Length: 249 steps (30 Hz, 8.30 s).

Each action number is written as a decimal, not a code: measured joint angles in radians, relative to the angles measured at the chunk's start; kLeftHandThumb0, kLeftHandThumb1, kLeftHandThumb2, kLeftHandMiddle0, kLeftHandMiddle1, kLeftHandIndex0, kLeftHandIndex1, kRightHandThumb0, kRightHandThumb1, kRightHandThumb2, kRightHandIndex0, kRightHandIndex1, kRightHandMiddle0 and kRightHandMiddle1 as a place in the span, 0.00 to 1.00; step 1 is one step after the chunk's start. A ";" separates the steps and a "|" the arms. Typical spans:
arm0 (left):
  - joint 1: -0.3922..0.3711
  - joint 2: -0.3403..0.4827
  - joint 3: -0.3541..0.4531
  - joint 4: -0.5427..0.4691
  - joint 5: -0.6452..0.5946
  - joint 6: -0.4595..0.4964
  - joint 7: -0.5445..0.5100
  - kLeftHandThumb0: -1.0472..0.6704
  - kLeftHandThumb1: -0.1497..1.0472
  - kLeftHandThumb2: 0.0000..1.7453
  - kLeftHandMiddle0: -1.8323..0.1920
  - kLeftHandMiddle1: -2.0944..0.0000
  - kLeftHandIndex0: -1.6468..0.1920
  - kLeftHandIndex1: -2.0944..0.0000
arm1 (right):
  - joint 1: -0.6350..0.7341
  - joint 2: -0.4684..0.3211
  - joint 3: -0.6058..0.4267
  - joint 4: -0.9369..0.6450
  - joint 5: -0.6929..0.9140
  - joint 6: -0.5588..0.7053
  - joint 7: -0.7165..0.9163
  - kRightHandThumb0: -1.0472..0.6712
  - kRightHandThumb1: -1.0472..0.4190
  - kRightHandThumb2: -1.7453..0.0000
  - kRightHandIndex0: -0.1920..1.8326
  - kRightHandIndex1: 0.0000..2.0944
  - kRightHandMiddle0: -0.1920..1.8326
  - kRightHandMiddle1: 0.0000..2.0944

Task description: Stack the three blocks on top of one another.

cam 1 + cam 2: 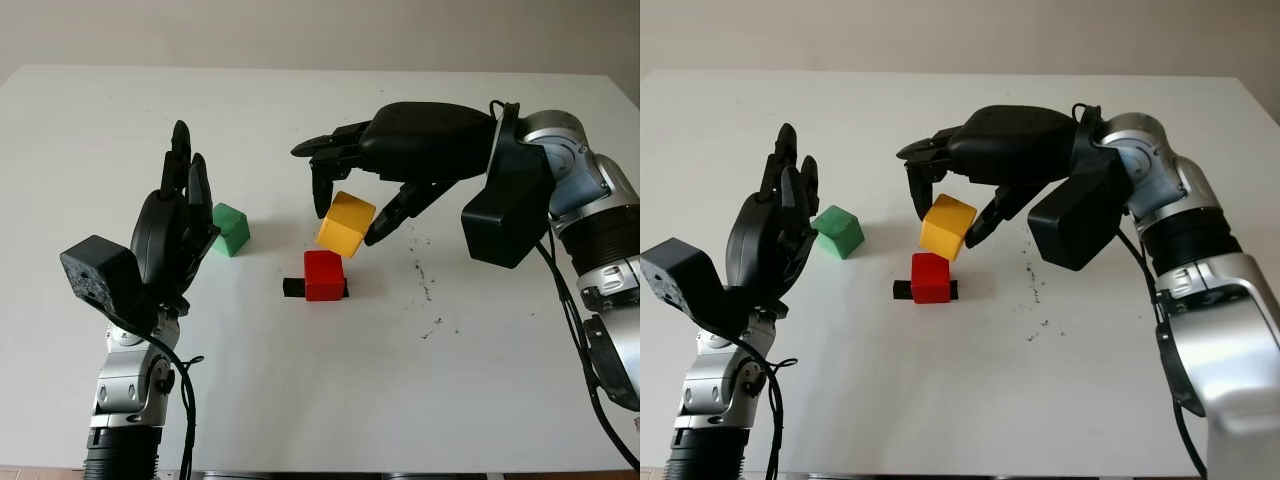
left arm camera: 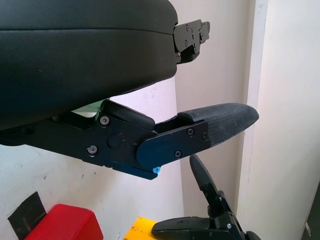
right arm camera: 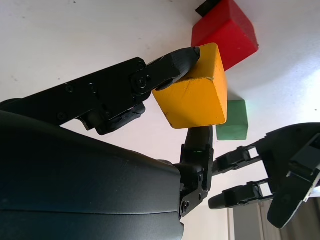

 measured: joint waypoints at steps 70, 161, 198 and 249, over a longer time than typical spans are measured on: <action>0.016 -0.017 -0.011 -0.031 0.004 0.013 0.030 0.17 1.00 0.41 1.00 1.00 1.00 1.00 | -0.095 0.107 0.096 0.209 -0.172 -0.136 -0.128 0.35 0.05 0.97 0.19 0.03 0.27 0.72; -0.202 0.593 0.008 0.041 0.389 -0.129 -0.233 0.28 0.88 0.03 0.66 0.95 0.61 0.83 | 0.809 0.438 -0.517 -0.728 0.658 0.991 -0.558 0.17 0.00 0.60 0.00 0.00 0.00 0.00; -0.373 0.661 -0.417 0.346 0.944 -0.359 -0.170 0.27 0.83 0.03 0.81 0.96 0.59 0.93 | 0.810 0.458 -0.511 -0.728 0.653 0.994 -0.541 0.18 0.00 0.63 0.02 0.03 0.02 0.03; -0.762 0.666 -0.398 0.409 0.548 -0.365 -0.775 0.39 1.00 0.03 0.72 0.97 0.70 0.35 | 0.824 0.517 -0.496 -0.691 0.608 0.908 -0.560 0.23 0.00 0.68 0.01 0.03 0.03 0.03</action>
